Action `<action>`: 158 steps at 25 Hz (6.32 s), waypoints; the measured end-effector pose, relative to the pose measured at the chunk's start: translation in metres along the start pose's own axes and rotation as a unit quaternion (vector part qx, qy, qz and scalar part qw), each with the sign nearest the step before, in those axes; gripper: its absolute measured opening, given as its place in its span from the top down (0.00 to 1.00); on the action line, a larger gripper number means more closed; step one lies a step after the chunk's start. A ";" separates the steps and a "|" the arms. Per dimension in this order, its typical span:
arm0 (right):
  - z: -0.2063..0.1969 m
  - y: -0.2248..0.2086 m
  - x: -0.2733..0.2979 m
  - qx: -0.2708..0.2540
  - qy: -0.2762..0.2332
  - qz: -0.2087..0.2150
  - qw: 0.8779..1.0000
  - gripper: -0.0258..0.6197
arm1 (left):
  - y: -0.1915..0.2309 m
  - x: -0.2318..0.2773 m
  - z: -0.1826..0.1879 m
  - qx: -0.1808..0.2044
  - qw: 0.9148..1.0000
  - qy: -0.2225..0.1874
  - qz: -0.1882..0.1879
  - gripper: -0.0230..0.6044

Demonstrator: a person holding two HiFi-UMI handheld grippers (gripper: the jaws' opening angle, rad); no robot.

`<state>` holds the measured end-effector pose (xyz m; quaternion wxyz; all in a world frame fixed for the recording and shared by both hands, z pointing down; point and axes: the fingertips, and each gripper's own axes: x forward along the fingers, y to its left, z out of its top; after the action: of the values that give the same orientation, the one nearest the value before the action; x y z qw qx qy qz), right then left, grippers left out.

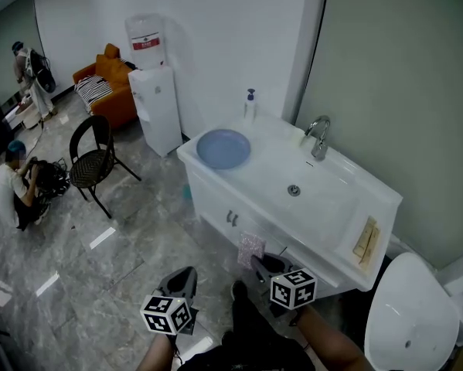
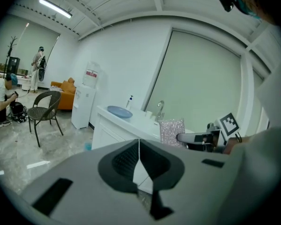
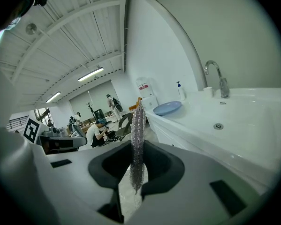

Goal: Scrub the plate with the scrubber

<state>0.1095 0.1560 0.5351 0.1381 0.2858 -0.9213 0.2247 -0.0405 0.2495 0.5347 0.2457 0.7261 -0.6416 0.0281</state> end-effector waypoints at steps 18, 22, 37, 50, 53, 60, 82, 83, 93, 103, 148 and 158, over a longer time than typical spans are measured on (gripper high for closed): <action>0.058 -0.074 0.122 0.008 0.022 0.026 0.999 0.84 | 0.054 0.118 0.050 -0.026 0.999 0.020 0.014 0.93; 0.072 -0.086 0.141 0.007 0.028 0.027 0.999 0.85 | 0.062 0.137 0.062 -0.028 0.999 0.024 0.016 0.93; 0.129 -0.156 0.201 0.013 0.023 0.047 0.999 0.84 | 0.087 0.218 0.118 -0.030 0.999 0.016 0.041 0.94; 0.158 -0.187 0.238 0.015 0.016 0.047 0.999 0.84 | 0.104 0.247 0.140 -0.030 0.998 0.008 0.054 0.94; 0.164 -0.189 0.244 0.012 0.012 0.037 0.999 0.84 | 0.115 0.252 0.147 -0.029 0.998 0.007 0.049 0.93; 0.188 -0.211 0.257 0.027 -0.015 -0.020 0.999 0.84 | 0.147 0.302 0.181 -0.016 1.000 0.011 0.010 0.94; 0.242 -0.259 0.342 0.063 -0.041 -0.151 0.986 0.84 | 0.235 0.441 0.200 -0.013 0.976 0.198 -0.089 0.72; 0.243 -0.261 0.344 0.065 -0.041 -0.155 0.985 0.84 | 0.236 0.444 0.199 -0.013 0.975 0.205 -0.089 0.71; 0.243 -0.271 0.360 0.075 -0.037 -0.170 0.982 0.84 | 0.244 0.465 0.176 -0.029 0.955 0.280 -0.097 0.67; 0.247 -0.280 0.362 0.081 -0.040 -0.177 0.980 0.84 | 0.254 0.485 0.178 -0.044 0.939 0.326 -0.104 0.67; 0.253 -0.291 0.363 0.081 -0.044 -0.179 0.980 0.84 | 0.256 0.521 0.180 -0.035 0.926 0.363 -0.093 0.91; 0.258 -0.278 0.359 0.038 -0.030 -0.164 0.985 0.84 | 0.249 0.520 0.198 -0.057 0.937 0.332 -0.098 0.92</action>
<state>-0.0460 -0.3427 0.5440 0.1342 0.4445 -0.8564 0.2256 -0.2389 -0.3192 0.6258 0.4872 0.7193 -0.4502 0.2064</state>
